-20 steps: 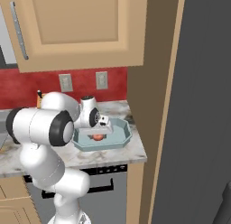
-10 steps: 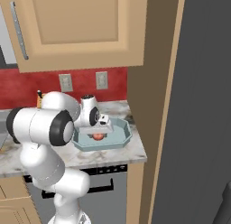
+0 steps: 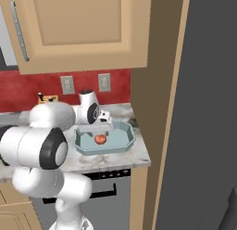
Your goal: Pick the tangerine and peach from the fridge and place them inside the tupperware on the counter.
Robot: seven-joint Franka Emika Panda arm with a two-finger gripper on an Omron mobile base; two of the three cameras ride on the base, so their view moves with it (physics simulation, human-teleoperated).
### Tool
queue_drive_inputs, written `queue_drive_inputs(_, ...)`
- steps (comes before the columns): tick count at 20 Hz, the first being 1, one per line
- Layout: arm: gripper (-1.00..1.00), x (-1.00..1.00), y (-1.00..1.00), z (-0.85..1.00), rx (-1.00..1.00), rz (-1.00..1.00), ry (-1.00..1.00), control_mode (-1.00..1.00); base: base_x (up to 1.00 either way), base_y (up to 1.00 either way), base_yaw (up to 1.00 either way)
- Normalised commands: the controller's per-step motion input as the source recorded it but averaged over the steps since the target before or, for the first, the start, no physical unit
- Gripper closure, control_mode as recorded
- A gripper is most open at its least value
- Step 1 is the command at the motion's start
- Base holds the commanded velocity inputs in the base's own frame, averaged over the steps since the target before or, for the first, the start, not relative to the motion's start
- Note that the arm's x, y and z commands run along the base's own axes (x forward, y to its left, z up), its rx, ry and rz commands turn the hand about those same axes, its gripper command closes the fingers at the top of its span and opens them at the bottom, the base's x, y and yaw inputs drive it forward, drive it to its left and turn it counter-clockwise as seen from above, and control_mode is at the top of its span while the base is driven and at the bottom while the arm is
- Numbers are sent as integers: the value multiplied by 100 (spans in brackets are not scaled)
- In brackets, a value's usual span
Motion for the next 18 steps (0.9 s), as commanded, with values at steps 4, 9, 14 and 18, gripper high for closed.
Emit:
queue_drive_inputs(4, -100, -53, -1, 52, 0, 0, -6, -100, 0, 0, 0)
queue_drive_inputs(9, -100, -62, 0, 59, 0, 0, -4, -100, 0, 0, 0)
queue_drive_inputs(14, -100, -67, 0, 73, 0, 0, 0, -100, 0, 0, 0)
queue_drive_inputs(18, -100, -75, 0, 69, 0, 0, 0, -100, 0, 0, 0)
